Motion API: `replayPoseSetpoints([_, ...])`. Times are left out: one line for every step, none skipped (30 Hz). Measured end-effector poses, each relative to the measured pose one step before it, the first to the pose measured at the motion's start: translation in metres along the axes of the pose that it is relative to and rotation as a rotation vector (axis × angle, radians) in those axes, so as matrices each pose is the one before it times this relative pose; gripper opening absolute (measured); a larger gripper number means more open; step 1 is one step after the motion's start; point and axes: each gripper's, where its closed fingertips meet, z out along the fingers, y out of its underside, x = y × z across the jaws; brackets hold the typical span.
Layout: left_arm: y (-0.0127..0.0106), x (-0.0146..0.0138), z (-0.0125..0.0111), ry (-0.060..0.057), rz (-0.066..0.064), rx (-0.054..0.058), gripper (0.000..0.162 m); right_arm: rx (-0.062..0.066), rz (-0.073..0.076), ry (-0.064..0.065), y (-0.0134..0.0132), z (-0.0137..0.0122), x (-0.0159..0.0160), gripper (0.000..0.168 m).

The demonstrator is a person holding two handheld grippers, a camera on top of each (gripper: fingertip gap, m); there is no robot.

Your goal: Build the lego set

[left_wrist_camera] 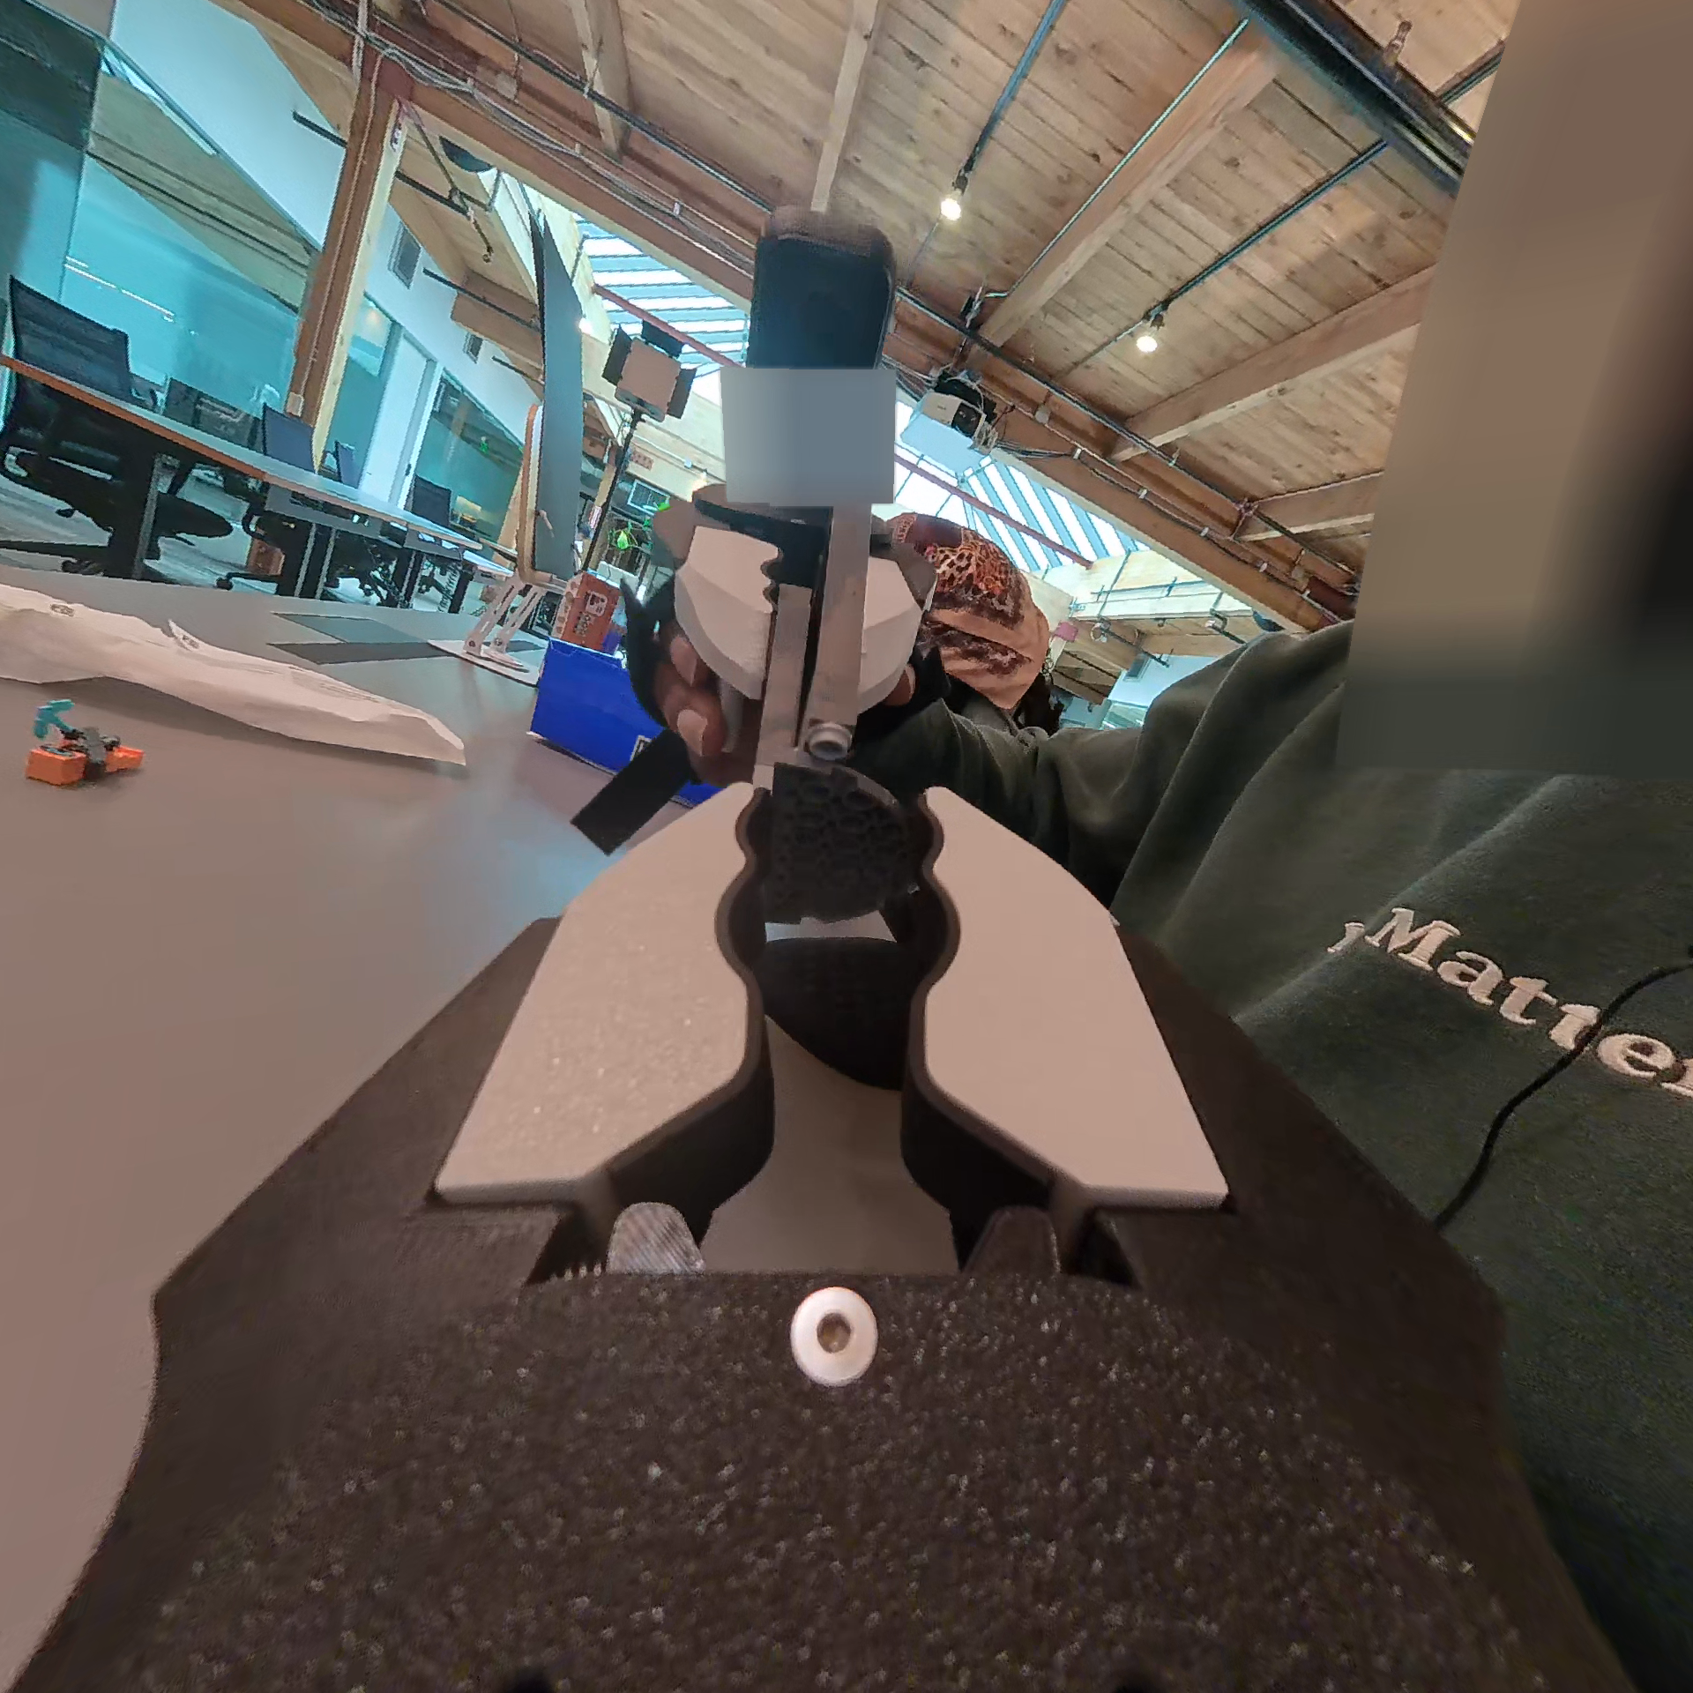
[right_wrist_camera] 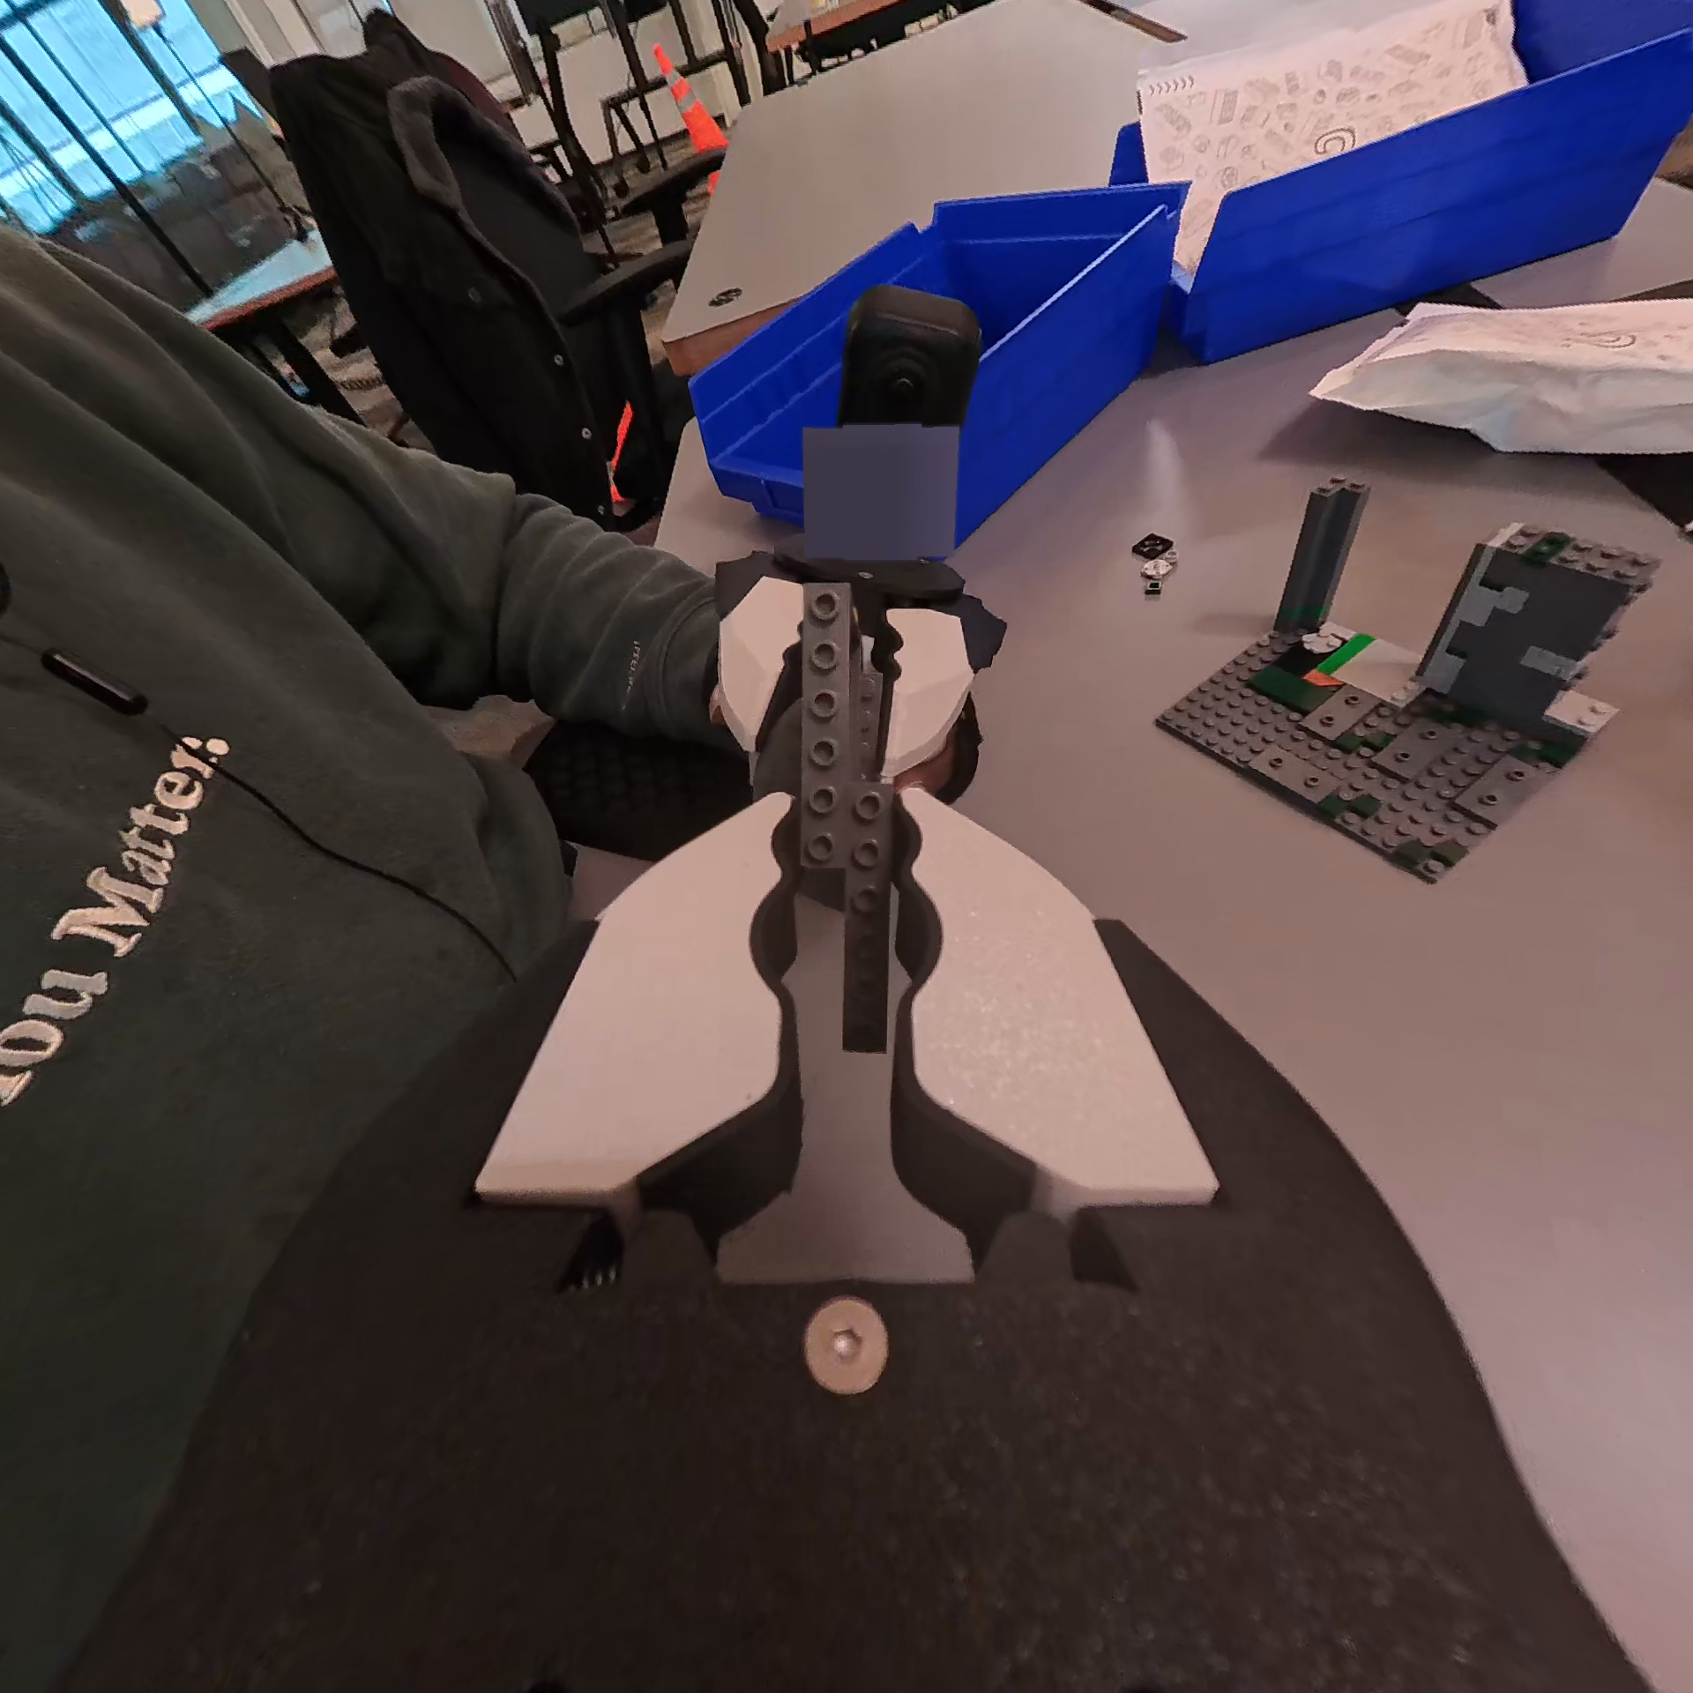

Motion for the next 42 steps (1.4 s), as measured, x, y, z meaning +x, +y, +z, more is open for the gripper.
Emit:
replayPoseSetpoints([0.00002, -0.00028, -0.00005, -0.0014, -0.0004, 0.0001, 0.029, 0.0111, 0.0038, -0.0017, 0.00050, 0.00060, -0.00013, 0.016])
replayPoseSetpoints([-0.00019, 0.00003, -0.00042, 0.0022, -0.0050, 0.0021, 0.029, 0.0127, 0.0045, -0.0028, 0.00030, 0.00011, -0.00003, 0.017])
replayPoseSetpoints([-0.00035, -0.00011, -0.00036, 0.0011, -0.0037, 0.0020, 0.029, 0.0056, 0.0091, -0.0030, 0.00118, 0.00004, 0.00030, 0.016])
replayPoseSetpoints([0.00011, -0.00016, -0.00001, -0.0016, 0.0005, -0.0005, 0.029, 0.0072, 0.0099, -0.0034, 0.00111, -0.00020, 0.00041, 0.016])
replayPoseSetpoints([0.00072, -0.00019, 0.00016, -0.0022, 0.0032, -0.0054, 0.029, 0.0119, 0.0093, -0.0066, 0.00051, -0.00005, -0.00023, 0.017])
replayPoseSetpoints([0.00067, -0.00032, 0.00025, -0.0038, 0.0026, -0.0040, 0.029, 0.0155, 0.0094, -0.0130, 0.00020, 0.00006, -0.00119, 0.017])
replayPoseSetpoints([0.00040, 0.00012, 0.00019, 0.0004, 0.0000, -0.0019, 0.029, 0.0161, 0.0109, -0.0155, -0.00007, 0.00032, -0.00171, 0.017])
replayPoseSetpoints([0.00010, -0.00008, -0.00005, 0.0005, -0.0038, 0.0002, 0.029, 0.0139, 0.0105, -0.0065, 0.00002, 0.00022, -0.00036, 0.017])
replayPoseSetpoints([-0.00024, -0.00050, -0.00043, -0.0024, -0.0020, 0.0017, 0.029, 0.0086, 0.0097, -0.0013, 0.00053, 0.00014, 0.00061, 0.017])
replayPoseSetpoints([-0.00059, -0.00011, -0.00044, 0.0006, -0.0039, 0.0035, 0.029, 0.0054, 0.0099, -0.0003, 0.00078, -0.00020, 0.00091, 0.017])
replayPoseSetpoints([-0.00067, -0.00004, -0.00030, 0.0009, -0.0042, 0.0036, 0.029, 0.0051, 0.0073, 0.0019, 0.00068, -0.00020, 0.00113, 0.017])
replayPoseSetpoints([-0.00043, 0.00010, -0.00030, 0.0008, -0.0022, 0.0022, 0.029, 0.0069, 0.0028, 0.0049, 0.00030, -0.00022, 0.00115, 0.017])
replayPoseSetpoints([-0.00019, 0.00023, -0.00001, 0.0007, -0.0010, 0.0006, 0.029, 0.0091, -0.0007, 0.0057, -0.00006, 0.00009, 0.00079, 0.016])
replayPoseSetpoints([-0.00037, 0.00007, -0.00019, 0.0006, -0.0015, 0.0023, 0.029, 0.0096, -0.0036, 0.0065, -0.00034, -0.00001, 0.00059, 0.016])
replayPoseSetpoints([-0.00048, 0.00000, -0.00016, 0.0010, -0.0043, 0.0027, 0.029, 0.0073, -0.0073, 0.0089, -0.00048, -0.00001, 0.00075, 0.017])
replayPoseSetpoints([-0.00056, -0.00014, -0.00019, 0.0012, -0.0055, 0.0038, 0.029, 0.0031, -0.0092, 0.0085, -0.00026, -0.00009, 0.00067, 0.017])
replayPoseSetpoints([-0.00070, 0.00009, -0.00016, 0.0028, -0.0076, 0.0051, 0.029, -0.0008, -0.0078, 0.0055, 0.00009, -0.00018, 0.00020, 0.016])
replayPoseSetpoints([-0.00054, 0.00013, -0.00019, 0.0029, -0.0074, 0.0049, 0.029, -0.0045, -0.0052, 0.0030, 0.00046, 0.00002, 0.00001, 0.016])
replayPoseSetpoints([-0.00058, 0.00013, -0.00005, 0.0025, -0.0061, 0.0044, 0.029, -0.0043, -0.0041, 0.0026, 0.00064, 0.00029, 0.00001, 0.016])
replayPoseSetpoints([-0.00006, 0.00031, -0.00004, 0.0023, -0.0043, 0.0015, 0.029, 0.0009, -0.0025, -0.0006, 0.00027, 0.00053, -0.00037, 0.016])
replayPoseSetpoints([-0.00047, 0.00013, -0.00019, 0.0028, -0.0063, 0.0046, 0.029, 0.0053, 0.0002, -0.0004, -0.00018, 0.00040, -0.00031, 0.016])
replayPoseSetpoints([-0.00081, -0.00009, -0.00037, 0.0015, -0.0080, 0.0056, 0.029, 0.0035, -0.0001, 0.0056, -0.00014, 0.00029, 0.00074, 0.016])
replayPoseSetpoints([-0.00073, -0.00027, -0.00056, 0.0011, -0.0074, 0.0050, 0.028, -0.0012, -0.0062, 0.0090, 0.00056, 0.00030, 0.00084, 0.016])
replayPoseSetpoints([-0.00055, -0.00036, -0.00053, -0.0003, -0.0041, 0.0035, 0.029, -0.0036, -0.0093, 0.0086, 0.00085, 0.00042, 0.00051, 0.016])
replayPoseSetpoints([-0.00023, -0.00029, -0.00052, -0.0011, -0.0028, 0.0002, 0.029, -0.0036, -0.0054, 0.0038, 0.00072, 0.00039, -0.00001, 0.017])
replayPoseSetpoints([0.00048, -0.00024, -0.00020, -0.0013, -0.0020, -0.0027, 0.029, -0.0011, 0.0027, -0.0026, 0.00024, 0.00037, -0.00047, 0.016])
replayPoseSetpoints([0.00074, -0.00027, 0.00017, -0.0012, -0.0039, -0.0039, 0.029, 0.0018, 0.0092, -0.0072, -0.00011, 0.00015, -0.00068, 0.017])
replayPoseSetpoints([0.00118, -0.00033, 0.00038, -0.0006, -0.0064, -0.0064, 0.029, 0.0071, 0.0100, -0.0076, -0.00077, 0.00005, -0.00059, 0.017])
replayPoseSetpoints([0.00092, -0.00058, 0.00053, -0.0027, -0.0039, -0.0038, 0.029, 0.0087, 0.0089, -0.0075, -0.00069, 0.00020, -0.00049, 0.016])
replayPoseSetpoints([0.00023, 0.00005, 0.00039, 0.0007, -0.0026, -0.0004, 0.029, 0.0020, 0.0078, -0.0044, 0.00053, 0.00068, -0.00004, 0.016])
replayPoseSetpoints([0.00025, 0.00041, 0.00046, 0.0015, -0.0026, -0.0010, 0.029, -0.0101, 0.0047, -0.0022, 0.00268, 0.00122, 0.00047, 0.016])
replayPoseSetpoints([0.00023, 0.00057, 0.00042, 0.0015, 0.0000, -0.0004, 0.029, -0.0159, 0.0004, 0.0003, 0.00395, 0.00161, 0.00066, 0.017])
replayPoseSetpoints([0.00039, 0.00031, 0.00010, 0.0015, -0.0003, -0.0018, 0.029, -0.0079, -0.0037, 0.0025, 0.00313, 0.00134, 0.00083, 0.018])
replayPoseSetpoints([0.00026, -0.00017, -0.00016, -0.0023, 0.0023, -0.0025, 0.029, 0.0065, -0.0030, -0.0030, 0.00110, 0.00074, -0.00030, 0.018])
replayPoseSetpoints([0.00015, -0.00017, -0.00039, -0.0017, 0.0016, -0.0022, 0.029, 0.0107, 0.0034, -0.0063, 0.00018, 0.00017, -0.00055, 0.018])
replayPoseSetpoints([0.00000, 0.00018, -0.00017, 0.0001, 0.0019, -0.0017, 0.029, 0.0042, 0.0041, -0.0065, 0.00053, 0.00003, -0.00065, 0.017])
replayPoseSetpoints([-0.00025, 0.00005, -0.00020, -0.0015, 0.0037, -0.0002, 0.028, 0.0002, -0.0049, -0.0014, 0.00082, 0.00002, -0.00035, 0.015])
replayPoseSetpoints([0.00016, 0.00004, 0.00004, -0.0016, 0.0053, -0.0017, 0.029, 0.0021, -0.0172, 0.0071, 0.00056, -0.00007, 0.00002, 0.015])
replayPoseSetpoints([-0.00020, 0.00043, -0.00009, 0.0003, 0.0063, -0.0006, 0.029, 0.0057, -0.0271, 0.0101, 0.00000, 0.00007, -0.00030, 0.015])
replayPoseSetpoints([-0.00014, 0.00072, 0.00000, 0.0001, 0.0098, -0.0010, 0.029, 0.0074, -0.0255, 0.0086, 0.00007, 0.00016, -0.00083, 0.015])
replayPoseSetpoints([0.00005, 0.00151, 0.00014, 0.0024, 0.0163, -0.0031, 0.028, 0.0108, -0.0187, 0.0024, -0.00003, 0.00013, -0.00164, 0.015])
replayPoseSetpoints([0.00005, 0.00203, 0.00016, 0.0019, 0.0224, -0.0044, 0.029, 0.0129, -0.0124, -0.0028, 0.00017, 0.00019, -0.00197, 0.015])
